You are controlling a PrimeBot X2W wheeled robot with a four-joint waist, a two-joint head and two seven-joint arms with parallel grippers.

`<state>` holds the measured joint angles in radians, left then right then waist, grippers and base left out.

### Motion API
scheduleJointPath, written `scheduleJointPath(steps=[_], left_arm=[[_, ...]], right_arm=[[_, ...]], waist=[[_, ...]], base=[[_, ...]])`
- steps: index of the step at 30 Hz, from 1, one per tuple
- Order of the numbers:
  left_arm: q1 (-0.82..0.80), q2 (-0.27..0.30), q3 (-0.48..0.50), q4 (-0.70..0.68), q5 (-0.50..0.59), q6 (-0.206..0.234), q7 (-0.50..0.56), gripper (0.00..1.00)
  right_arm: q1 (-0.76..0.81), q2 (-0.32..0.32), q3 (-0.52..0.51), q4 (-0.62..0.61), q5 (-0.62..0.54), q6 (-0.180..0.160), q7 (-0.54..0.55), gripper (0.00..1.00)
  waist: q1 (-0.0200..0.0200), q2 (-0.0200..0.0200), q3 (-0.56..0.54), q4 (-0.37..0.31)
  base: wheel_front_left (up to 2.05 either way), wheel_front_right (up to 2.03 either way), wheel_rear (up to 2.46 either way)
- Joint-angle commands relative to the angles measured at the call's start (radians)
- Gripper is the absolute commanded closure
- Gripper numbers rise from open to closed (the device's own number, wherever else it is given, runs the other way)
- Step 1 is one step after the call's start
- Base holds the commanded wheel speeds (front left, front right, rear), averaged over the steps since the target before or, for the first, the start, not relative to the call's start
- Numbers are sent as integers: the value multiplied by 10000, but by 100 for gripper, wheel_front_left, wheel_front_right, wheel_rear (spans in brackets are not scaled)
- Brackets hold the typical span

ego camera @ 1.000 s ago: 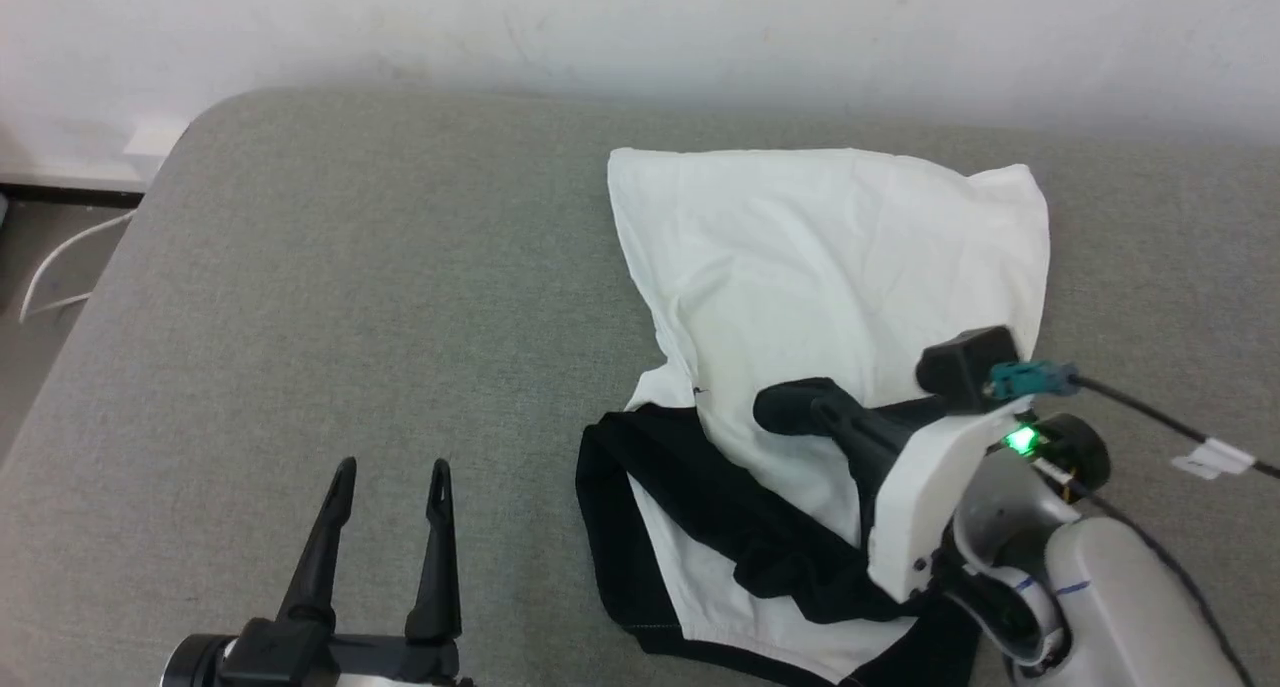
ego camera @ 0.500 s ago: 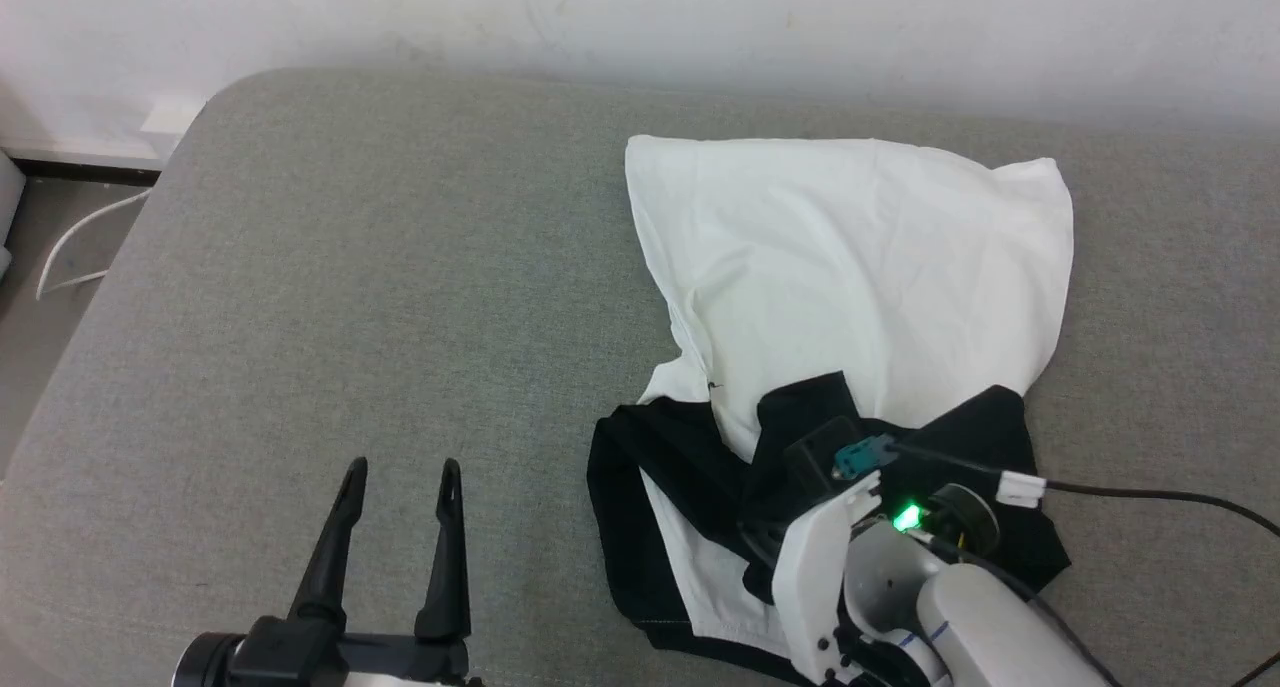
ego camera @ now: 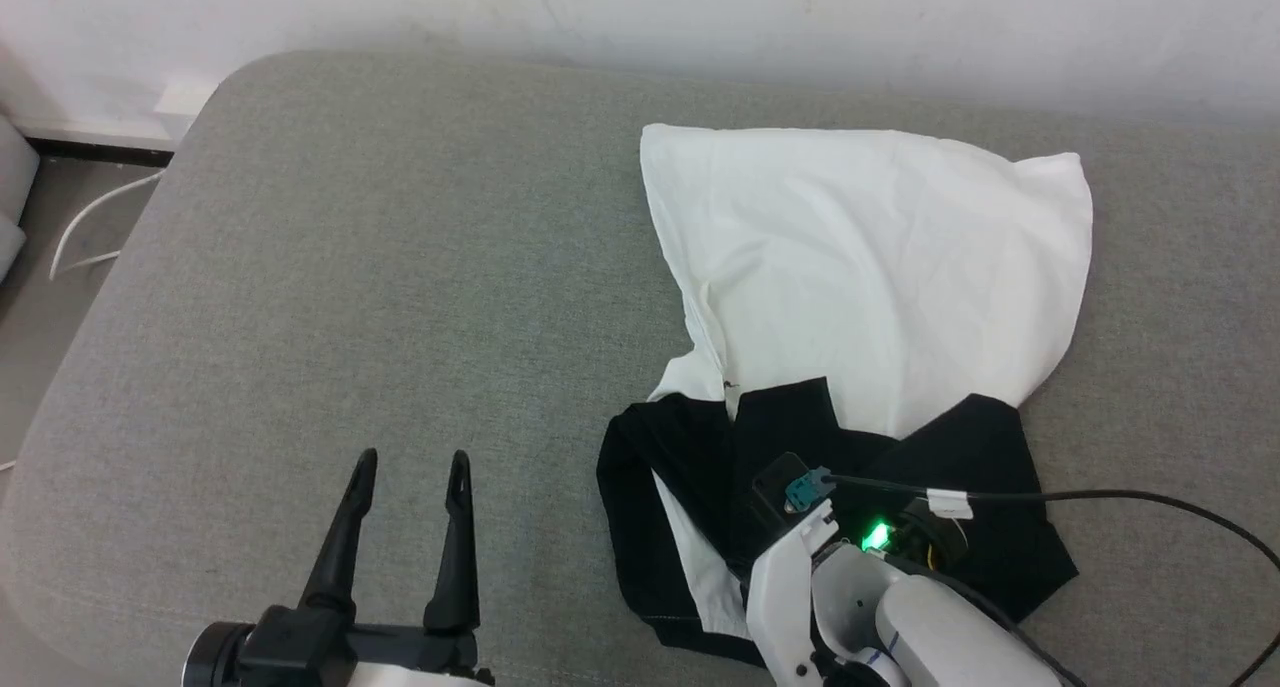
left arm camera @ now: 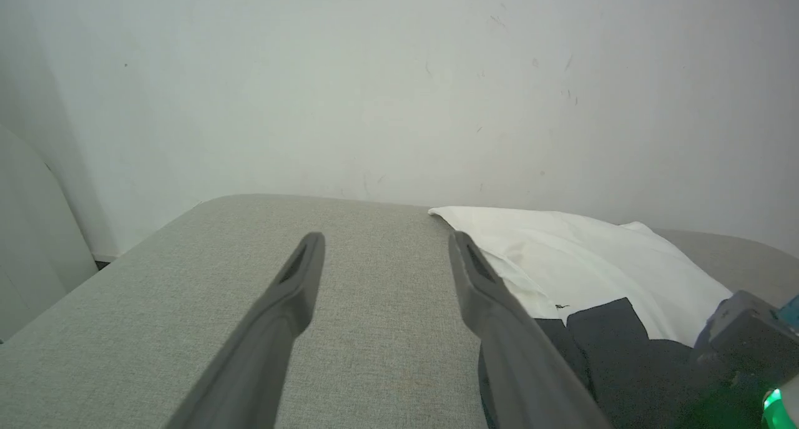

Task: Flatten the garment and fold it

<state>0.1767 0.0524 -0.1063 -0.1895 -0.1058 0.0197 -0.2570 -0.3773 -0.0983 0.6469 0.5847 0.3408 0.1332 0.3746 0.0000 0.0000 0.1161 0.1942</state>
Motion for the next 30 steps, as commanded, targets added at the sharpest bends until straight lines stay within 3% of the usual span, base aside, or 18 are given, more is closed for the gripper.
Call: scheduleJointPath(steps=[1, 3, 4, 5, 6, 11, 15, 23, 30], left_arm=[[-118, -22, 1, 25, -21, 32, -47, 0], [-124, -22, 18, 28, -22, 33, -47, 0], [-121, -22, 29, 31, -18, 38, -47, 0], [-114, -22, 42, 36, -12, 43, -47, 0], [-105, -22, 53, 38, -6, 44, -47, 0], [-94, -22, 46, 39, 26, 27, -47, 0], [24, -22, 83, 3, 57, -6, -47, 0], [289, 21, 196, -67, 110, -93, -47, 0], [470, 47, 299, -317, 204, -85, -47, 0]], right_arm=[[15, -74, -45, 311, -105, -25, 10, 100], [-85, -58, -256, 577, -198, -25, -92, 100], [-140, -49, -371, 710, -275, -25, -108, 92], [-189, -27, -517, 836, -343, -25, -119, 51], [-238, 8, -657, 907, -392, -25, -173, 0], [-376, 157, -1464, 782, -337, -25, -241, 0], [-225, 97, -2339, -64, -118, -25, 46, 0], [1427, 117, -4569, -3488, 255, -25, 722, 0], [3486, 453, -6768, -6494, 27, -25, -325, 0]], waist=[[0, 0, 7, 2], [0, 0, 11, -8], [0, 0, 9, -20], [0, 0, 1, -37], [0, 0, -6, -54], [0, 0, -81, -129], [0, 0, -241, -309], [0, 0, -591, -788], [0, 0, -833, -1110]], base=[[0, 0, 0], [0, 0, 0], [0, 0, 0], [0, 0, 0], [0, 0, 0], [0, 0, 0], [0, 0, 0], [0, 0, 0], [0, 0, 0]])
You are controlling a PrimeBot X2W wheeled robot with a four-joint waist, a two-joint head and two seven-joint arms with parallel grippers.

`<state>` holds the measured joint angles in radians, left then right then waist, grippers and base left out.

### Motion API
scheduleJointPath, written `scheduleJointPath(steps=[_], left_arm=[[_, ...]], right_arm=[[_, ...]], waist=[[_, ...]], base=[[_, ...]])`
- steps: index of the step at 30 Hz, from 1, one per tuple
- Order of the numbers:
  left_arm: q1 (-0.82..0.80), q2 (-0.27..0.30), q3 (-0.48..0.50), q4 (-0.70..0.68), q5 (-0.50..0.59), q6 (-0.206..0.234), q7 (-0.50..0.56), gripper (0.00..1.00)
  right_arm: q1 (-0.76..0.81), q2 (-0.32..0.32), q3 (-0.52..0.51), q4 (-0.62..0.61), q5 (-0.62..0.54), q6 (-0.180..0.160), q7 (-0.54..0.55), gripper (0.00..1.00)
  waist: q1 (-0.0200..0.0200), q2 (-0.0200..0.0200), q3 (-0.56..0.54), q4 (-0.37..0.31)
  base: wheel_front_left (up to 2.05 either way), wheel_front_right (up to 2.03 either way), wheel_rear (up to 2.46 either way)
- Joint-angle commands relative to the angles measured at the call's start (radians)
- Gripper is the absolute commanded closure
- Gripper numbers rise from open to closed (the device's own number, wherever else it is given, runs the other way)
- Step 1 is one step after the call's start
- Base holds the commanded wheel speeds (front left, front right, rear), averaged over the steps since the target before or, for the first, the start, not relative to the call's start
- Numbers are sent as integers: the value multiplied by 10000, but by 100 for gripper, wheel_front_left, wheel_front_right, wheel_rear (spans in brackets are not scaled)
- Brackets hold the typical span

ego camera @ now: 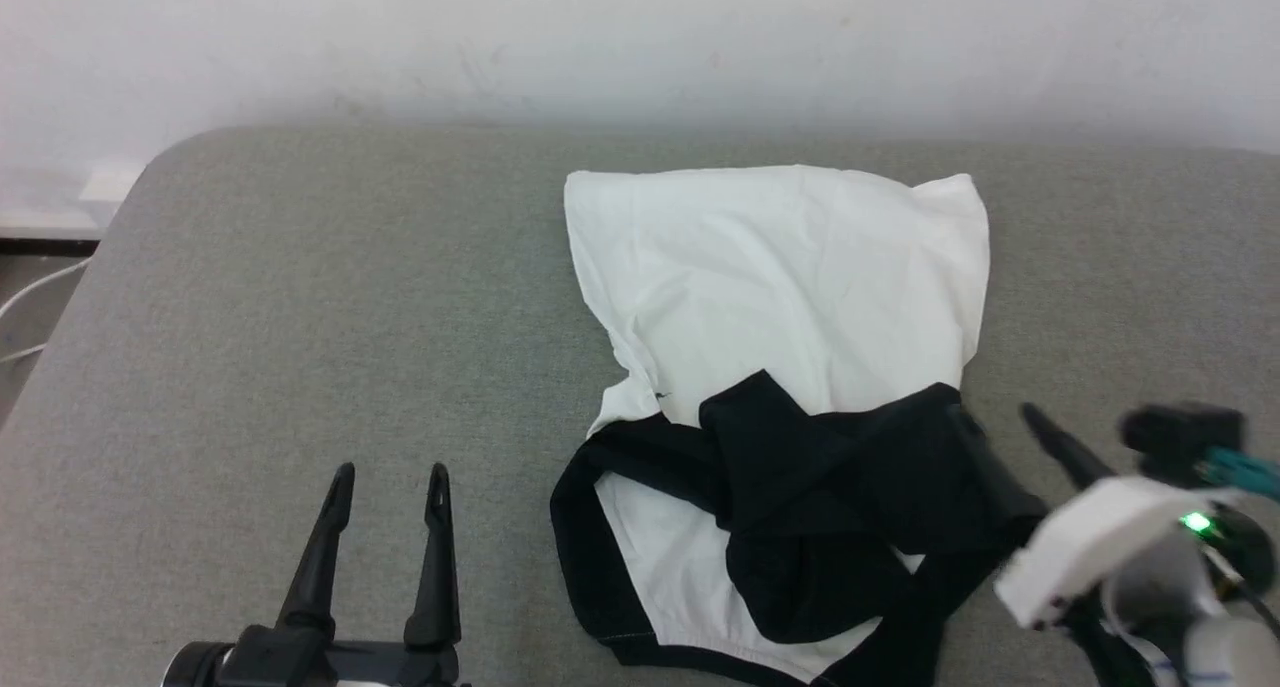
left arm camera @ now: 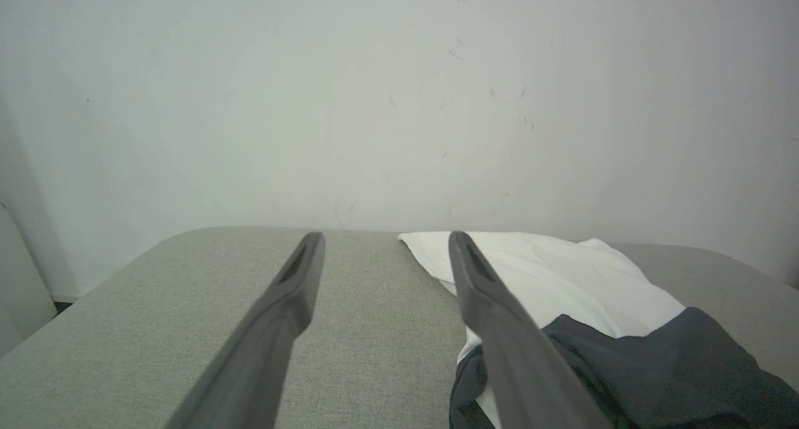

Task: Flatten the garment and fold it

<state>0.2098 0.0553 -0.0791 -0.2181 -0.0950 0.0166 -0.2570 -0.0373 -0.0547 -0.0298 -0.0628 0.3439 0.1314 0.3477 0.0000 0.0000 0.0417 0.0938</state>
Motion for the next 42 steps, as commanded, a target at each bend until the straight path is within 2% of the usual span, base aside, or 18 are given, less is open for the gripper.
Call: scheduleJointPath(steps=[1, 7, 11, 14, 21, 29, 33, 38, 42], left_arm=[[171, 16, 24, -62, 103, -53, -47, 0], [306, -8, 64, -459, 40, 78, -47, 0], [370, -23, 135, -776, 20, 162, -47, 0], [513, -32, 57, -858, 30, 211, -47, 0], [717, -45, -127, -727, -6, 383, -47, 0], [450, -49, -37, -704, -31, 422, -47, 0], [-174, 103, -127, -512, -1, -35, -47, 0], [-1811, 579, -263, -261, 144, -634, 43, 0], [-3653, 1020, -370, 135, 78, -999, 1091, 0]], right_arm=[[355, 31, -202, -333, 60, -7, -402, 0], [1693, 42, -1063, -842, 612, -7, -3268, 0], [2150, 43, -1027, -725, -4, -7, -4977, 0], [2306, 43, -865, -612, -402, -7, -5702, 0], [2459, 44, -739, -343, -227, -7, -6077, 0], [2211, 44, -973, -693, 415, -7, -6092, 0], [2097, 45, -1107, -583, 799, -7, -6093, 0], [1831, 45, -826, -479, 975, -7, -6094, 0], [1491, 45, -757, -503, 962, -7, -6094, 0]], waist=[[0, 0, -110, -154], [0, 0, -238, -486], [0, 0, -293, -711], [0, 0, -319, -864], [0, 0, -239, -1010], [0, 0, 78, -1010], [0, 0, 372, -952], [0, 0, 1002, -903], [0, 0, 1646, -899]], base=[[0, 0, 0], [0, 0, 0], [0, 0, 0], [0, 0, 0], [0, 0, 0], [0, 0, 0], [0, 0, 0], [0, 0, 0], [0, 0, 0]])
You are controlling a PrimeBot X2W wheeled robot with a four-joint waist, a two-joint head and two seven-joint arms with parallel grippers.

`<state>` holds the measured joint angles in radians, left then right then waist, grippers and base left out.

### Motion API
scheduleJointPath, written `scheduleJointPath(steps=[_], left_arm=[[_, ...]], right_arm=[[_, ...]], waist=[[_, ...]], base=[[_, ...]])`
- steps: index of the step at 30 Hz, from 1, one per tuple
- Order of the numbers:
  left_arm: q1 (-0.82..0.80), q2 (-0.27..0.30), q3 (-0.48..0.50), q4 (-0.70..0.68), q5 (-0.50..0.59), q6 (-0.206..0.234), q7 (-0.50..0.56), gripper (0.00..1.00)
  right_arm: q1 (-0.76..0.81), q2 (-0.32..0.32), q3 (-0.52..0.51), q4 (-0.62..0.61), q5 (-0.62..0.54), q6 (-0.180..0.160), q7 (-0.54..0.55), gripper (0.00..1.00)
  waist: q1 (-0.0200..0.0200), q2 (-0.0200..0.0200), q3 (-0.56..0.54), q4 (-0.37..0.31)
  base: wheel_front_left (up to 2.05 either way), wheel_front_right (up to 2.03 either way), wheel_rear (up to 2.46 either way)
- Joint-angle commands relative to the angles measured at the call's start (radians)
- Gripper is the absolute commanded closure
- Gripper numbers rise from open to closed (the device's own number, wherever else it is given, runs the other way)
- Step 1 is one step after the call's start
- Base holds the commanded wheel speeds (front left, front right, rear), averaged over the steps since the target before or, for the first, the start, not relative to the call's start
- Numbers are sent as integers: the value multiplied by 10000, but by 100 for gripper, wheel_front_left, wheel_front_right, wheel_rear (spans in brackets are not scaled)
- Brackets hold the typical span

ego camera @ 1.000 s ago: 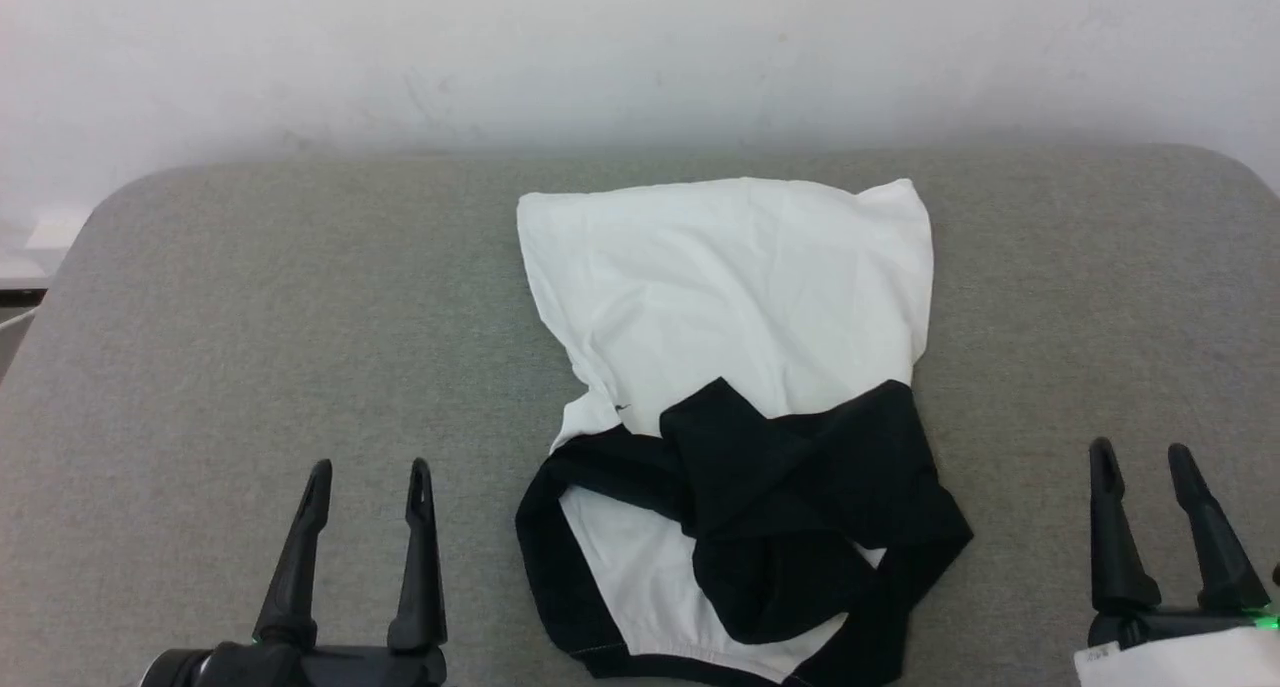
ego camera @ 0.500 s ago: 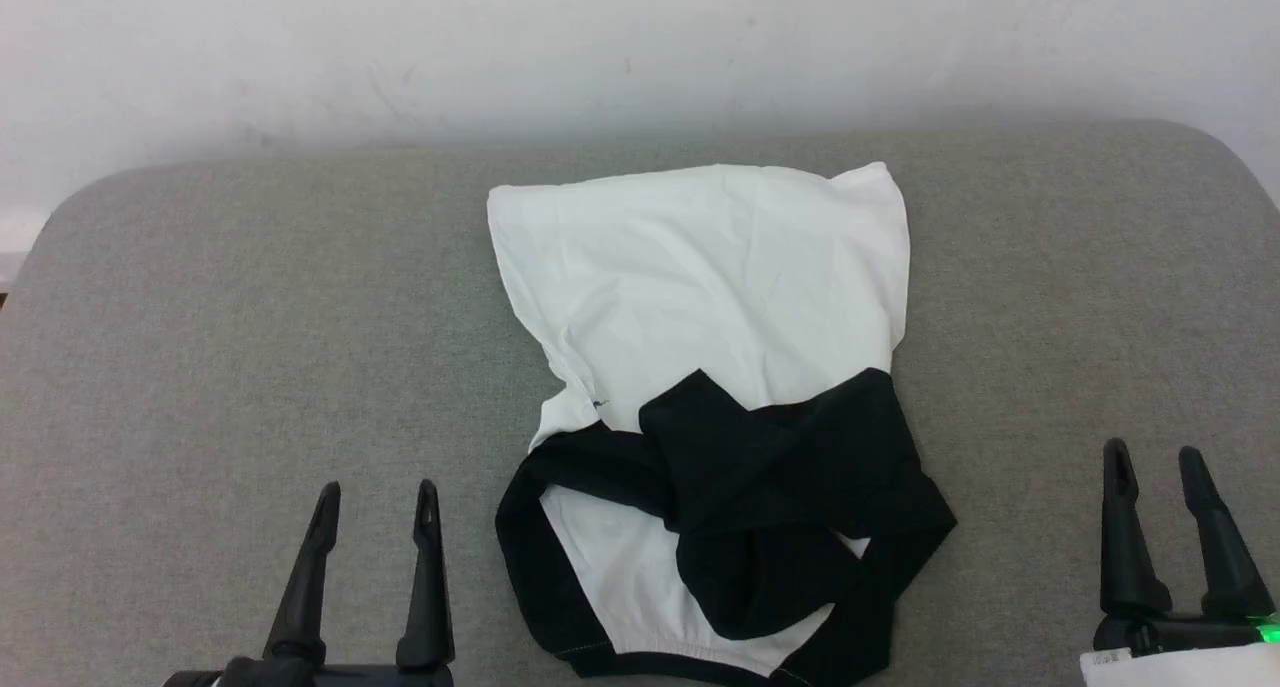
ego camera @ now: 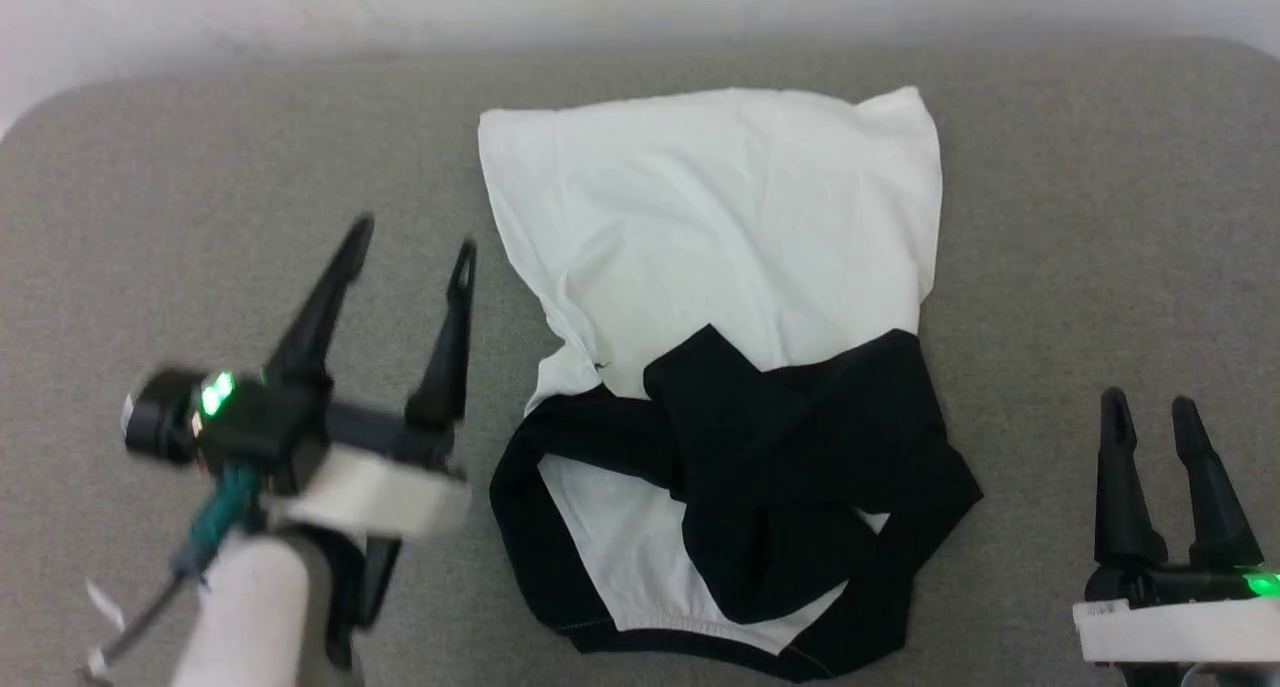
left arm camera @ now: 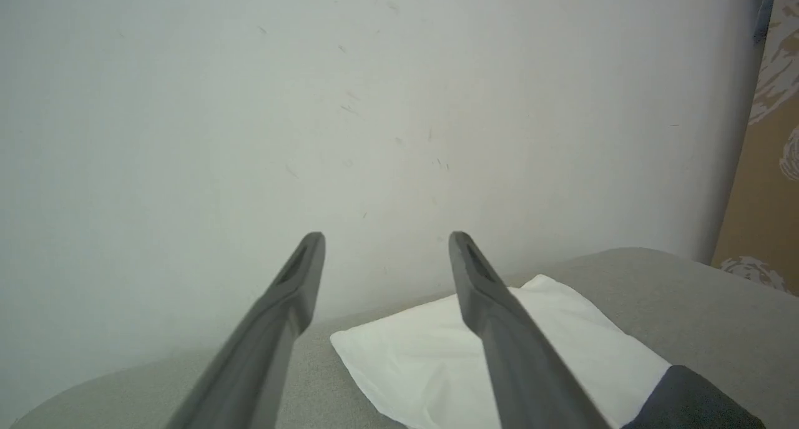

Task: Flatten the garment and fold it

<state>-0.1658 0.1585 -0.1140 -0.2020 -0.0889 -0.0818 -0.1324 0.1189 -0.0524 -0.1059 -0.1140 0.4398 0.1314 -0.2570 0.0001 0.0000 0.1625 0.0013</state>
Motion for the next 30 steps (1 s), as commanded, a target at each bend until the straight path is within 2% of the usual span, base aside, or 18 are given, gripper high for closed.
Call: scheduleJointPath(steps=[1, 8, 14, 17, 24, 28, 30], left_arm=[[-411, 90, -6, 68, -46, -75, 167, 0], [-4071, 850, 250, 1529, -911, -346, 2672, 0], [-6784, 1838, -314, 3026, -1604, -467, 4996, 0], [-7849, 2051, -515, 3627, -1955, -478, 5743, 0], [-9195, 2298, -795, 4942, -2366, -480, 7491, 0], [-9398, 2350, -801, 5443, -2527, -355, 8400, 0], [-9451, 2359, -709, 5507, -2595, -222, 8527, 0]], right_arm=[[-161, 22, 13, -24, 12, -7, -46, 0], [-710, 22, 111, -274, -97, -7, -47, 0], [-992, 22, 173, -469, -187, -7, -47, 0], [-1075, 22, 216, -498, -200, -7, -47, 0], [-1340, 22, 292, -806, -271, -7, -47, 0], [-1432, 22, 362, -1096, -252, -7, -47, 0], [-1471, 22, 412, -1192, -255, -7, -47, 0]], waist=[[-1, 0, 631, 17], [-1, 0, 1741, -195], [-1, 0, 2574, -521], [-1, 0, 2936, -662], [-1, 0, 3671, -1081], [-1, 0, 4025, -1281], [-1, 0, 4201, -1382]], base=[[0, 0, 0], [0, 0, 0], [0, 0, 0], [0, 0, 0], [0, 0, 0], [0, 0, 0], [0, 0, 0]])
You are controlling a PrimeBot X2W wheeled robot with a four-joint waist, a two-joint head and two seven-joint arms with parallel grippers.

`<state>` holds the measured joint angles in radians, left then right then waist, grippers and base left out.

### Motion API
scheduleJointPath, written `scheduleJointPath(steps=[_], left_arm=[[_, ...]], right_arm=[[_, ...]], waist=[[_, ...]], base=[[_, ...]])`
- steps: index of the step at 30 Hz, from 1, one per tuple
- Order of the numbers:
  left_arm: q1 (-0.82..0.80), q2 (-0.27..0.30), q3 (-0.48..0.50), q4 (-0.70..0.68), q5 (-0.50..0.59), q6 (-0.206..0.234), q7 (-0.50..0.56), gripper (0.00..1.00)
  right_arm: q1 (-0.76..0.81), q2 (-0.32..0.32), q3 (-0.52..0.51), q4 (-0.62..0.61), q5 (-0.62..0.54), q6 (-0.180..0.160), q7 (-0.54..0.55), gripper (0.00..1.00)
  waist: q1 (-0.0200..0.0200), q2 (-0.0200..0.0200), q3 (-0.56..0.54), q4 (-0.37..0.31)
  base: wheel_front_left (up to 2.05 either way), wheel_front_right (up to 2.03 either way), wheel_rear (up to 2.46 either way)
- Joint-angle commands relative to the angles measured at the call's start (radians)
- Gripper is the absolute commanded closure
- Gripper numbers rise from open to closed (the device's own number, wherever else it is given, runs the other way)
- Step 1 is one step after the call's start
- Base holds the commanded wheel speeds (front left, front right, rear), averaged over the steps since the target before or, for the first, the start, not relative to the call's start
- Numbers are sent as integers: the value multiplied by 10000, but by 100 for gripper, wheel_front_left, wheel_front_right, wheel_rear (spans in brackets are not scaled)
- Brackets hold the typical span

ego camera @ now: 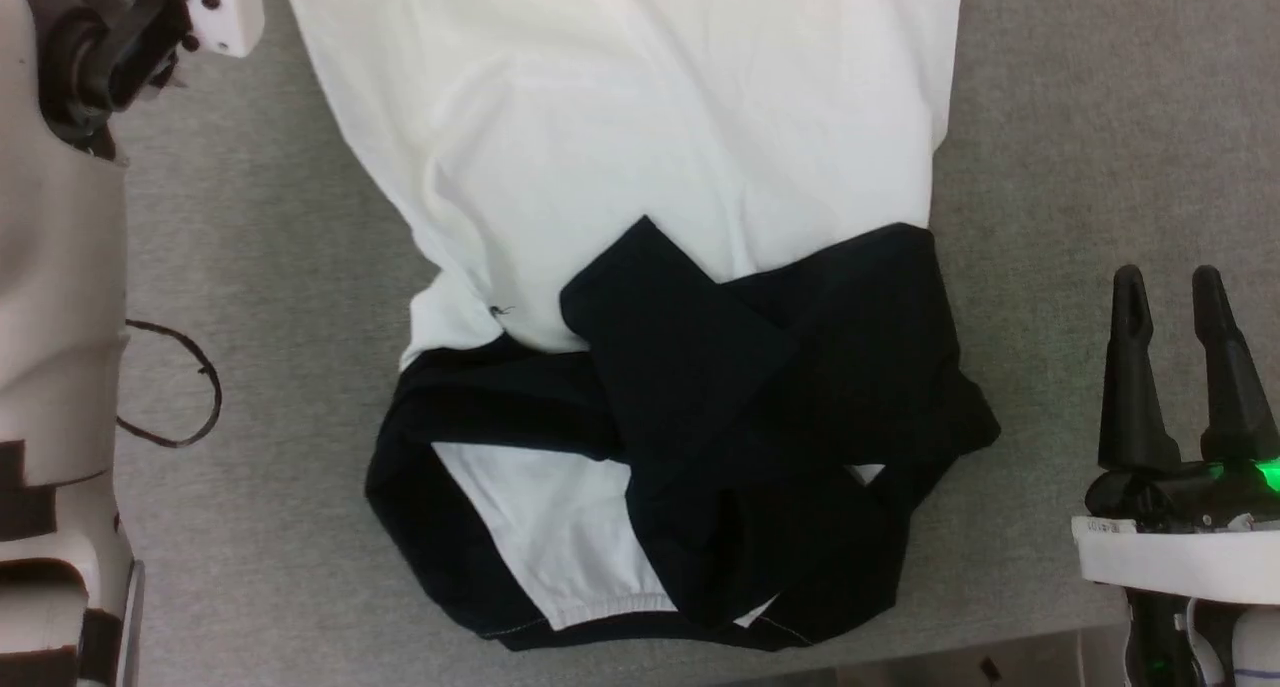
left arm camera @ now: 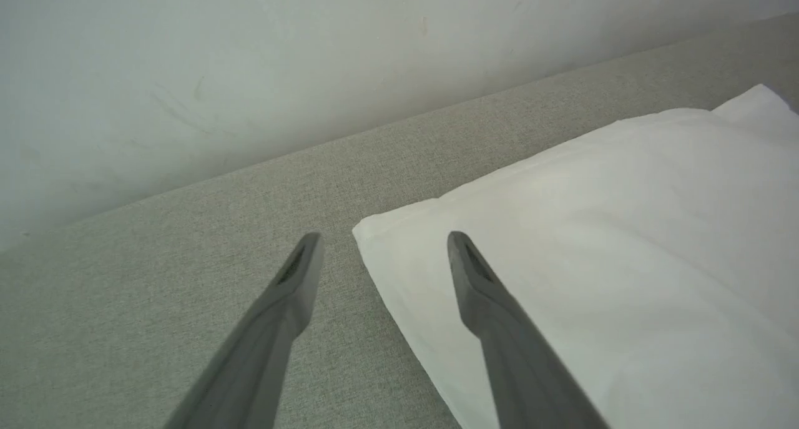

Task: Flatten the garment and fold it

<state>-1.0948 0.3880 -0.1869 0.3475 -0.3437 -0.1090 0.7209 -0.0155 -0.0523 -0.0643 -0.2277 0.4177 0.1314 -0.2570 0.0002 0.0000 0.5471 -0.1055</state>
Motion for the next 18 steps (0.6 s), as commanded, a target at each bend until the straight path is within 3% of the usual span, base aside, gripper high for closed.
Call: scheduleJointPath(steps=[1, 9, 18], left_arm=[[-178, 68, 96, 45, -94, 134, 14, 0], [-326, 269, 516, 264, -335, 495, 74, 0], [-453, 582, 476, 406, -283, 769, 850, 0]], right_arm=[[-147, 20, 19, -77, -35, -7, -47, 0], [-276, 20, 87, 10, -15, -7, -47, 0], [-400, 20, 123, 156, 50, -7, -47, 0]], waist=[[-2, 0, 448, -367], [-2, 0, 1051, -675], [-2, 0, 1407, -950]], base=[[0, 0, 0], [0, 0, 0], [0, 0, 0]])
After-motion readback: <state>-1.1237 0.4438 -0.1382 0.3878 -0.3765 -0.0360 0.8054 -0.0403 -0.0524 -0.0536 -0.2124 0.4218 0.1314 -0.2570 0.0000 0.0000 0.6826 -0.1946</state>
